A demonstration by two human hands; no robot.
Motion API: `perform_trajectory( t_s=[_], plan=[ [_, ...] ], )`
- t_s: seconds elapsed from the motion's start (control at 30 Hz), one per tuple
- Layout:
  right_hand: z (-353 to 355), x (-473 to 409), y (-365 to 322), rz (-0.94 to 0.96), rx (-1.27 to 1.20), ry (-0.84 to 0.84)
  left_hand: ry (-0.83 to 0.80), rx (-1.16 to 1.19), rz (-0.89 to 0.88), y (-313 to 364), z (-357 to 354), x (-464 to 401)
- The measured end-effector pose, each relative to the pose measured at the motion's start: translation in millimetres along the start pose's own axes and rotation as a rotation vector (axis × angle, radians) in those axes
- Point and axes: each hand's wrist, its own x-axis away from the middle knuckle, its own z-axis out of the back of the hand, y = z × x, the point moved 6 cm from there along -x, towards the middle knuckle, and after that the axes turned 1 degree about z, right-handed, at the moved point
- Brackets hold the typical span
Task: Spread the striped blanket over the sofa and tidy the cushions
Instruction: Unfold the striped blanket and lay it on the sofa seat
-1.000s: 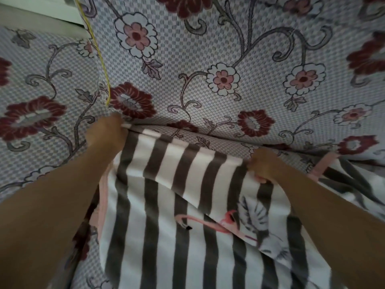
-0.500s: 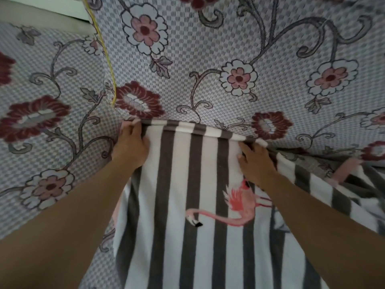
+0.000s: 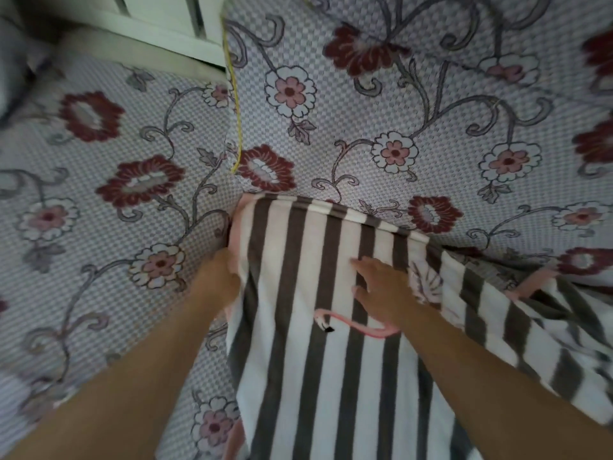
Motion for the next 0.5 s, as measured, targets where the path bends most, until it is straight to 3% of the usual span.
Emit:
perform_trajectory(
  t_s=[0.13, 0.27, 0.37, 0.43, 0.5],
  plan=[
    [-11.3, 21.0, -58.0, 0.109, 0.006, -0.023, 0.043, 0.068, 0.118, -38.9, -35.9, 69.5],
    [-27.8, 21.3, -98.4, 0.141, -0.045, -0.13, 0.033, 0.51, 0.239, -50.0, -51.2, 94.7],
    [-39.6, 16.4, -107.1, 0.117, -0.064, -0.235, 0.224, 0.837, 0.236, -61.6, -27.6, 95.0],
    [-43.0, 12.4, -109.3, 0.113, -0.064, -0.266, 0.395, 0.772, 0.209, -78.9, 0.3, 93.0],
    [-41.9, 9.0, -110.4, 0.117, -0.042, -0.258, 0.468, 0.434, 0.143, -86.7, 21.3, 91.6]
  ],
)
